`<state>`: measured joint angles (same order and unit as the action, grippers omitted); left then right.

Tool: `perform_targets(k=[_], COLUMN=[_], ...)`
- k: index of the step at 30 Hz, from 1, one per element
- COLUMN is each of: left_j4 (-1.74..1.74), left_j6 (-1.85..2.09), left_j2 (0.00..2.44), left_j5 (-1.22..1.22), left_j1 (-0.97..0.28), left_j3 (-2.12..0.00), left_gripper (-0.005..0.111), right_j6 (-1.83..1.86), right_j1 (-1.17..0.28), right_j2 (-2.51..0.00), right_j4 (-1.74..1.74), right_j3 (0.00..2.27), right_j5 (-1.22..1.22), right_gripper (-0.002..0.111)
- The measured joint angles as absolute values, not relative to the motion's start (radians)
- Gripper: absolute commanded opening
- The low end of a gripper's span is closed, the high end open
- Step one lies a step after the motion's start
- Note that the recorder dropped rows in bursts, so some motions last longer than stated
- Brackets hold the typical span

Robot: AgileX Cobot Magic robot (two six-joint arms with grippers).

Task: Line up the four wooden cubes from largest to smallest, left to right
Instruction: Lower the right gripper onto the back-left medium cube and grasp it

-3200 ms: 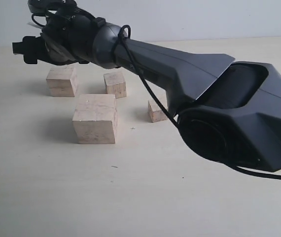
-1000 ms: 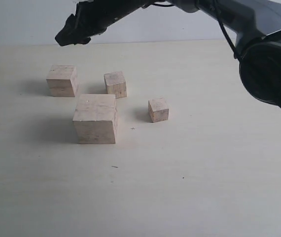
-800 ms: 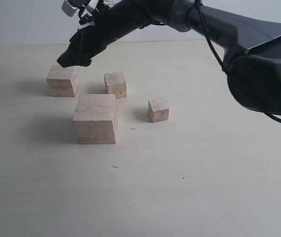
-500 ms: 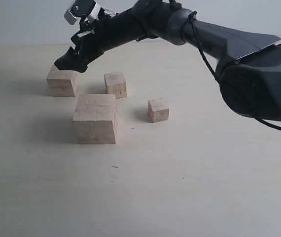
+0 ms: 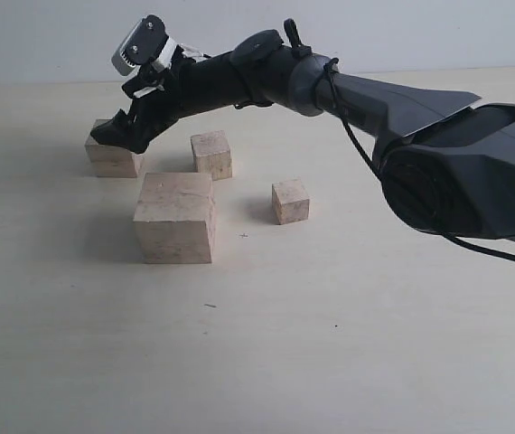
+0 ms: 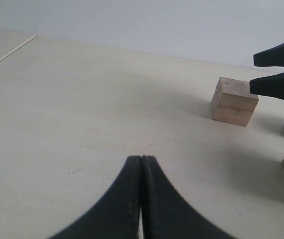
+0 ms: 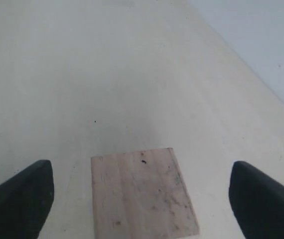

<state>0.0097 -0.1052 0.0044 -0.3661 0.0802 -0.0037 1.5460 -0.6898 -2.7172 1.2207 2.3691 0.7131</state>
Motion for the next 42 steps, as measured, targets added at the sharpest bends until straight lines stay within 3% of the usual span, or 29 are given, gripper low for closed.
perform_targets(k=[31,35,42], left_j4=[0.01,0.01,0.01], left_j6=[-0.105,-0.105,-0.105], left_j2=[0.004,0.004,0.004], left_j5=[-0.366,-0.366,-0.366], left_j1=[0.08,0.08,0.08], left_j3=[-0.004,-0.004,-0.004], left_gripper=[0.0,0.0,0.0], right_j6=[1.651,1.658,1.65], right_j1=[-0.69,-0.69,-0.69], right_j2=[-2.79,-2.79,-2.79], right_j4=[1.301,1.306,1.306], right_j3=[2.369,2.369,2.369], right_j5=[0.695,0.695,0.698], right_gripper=[0.081,0.046,0.005])
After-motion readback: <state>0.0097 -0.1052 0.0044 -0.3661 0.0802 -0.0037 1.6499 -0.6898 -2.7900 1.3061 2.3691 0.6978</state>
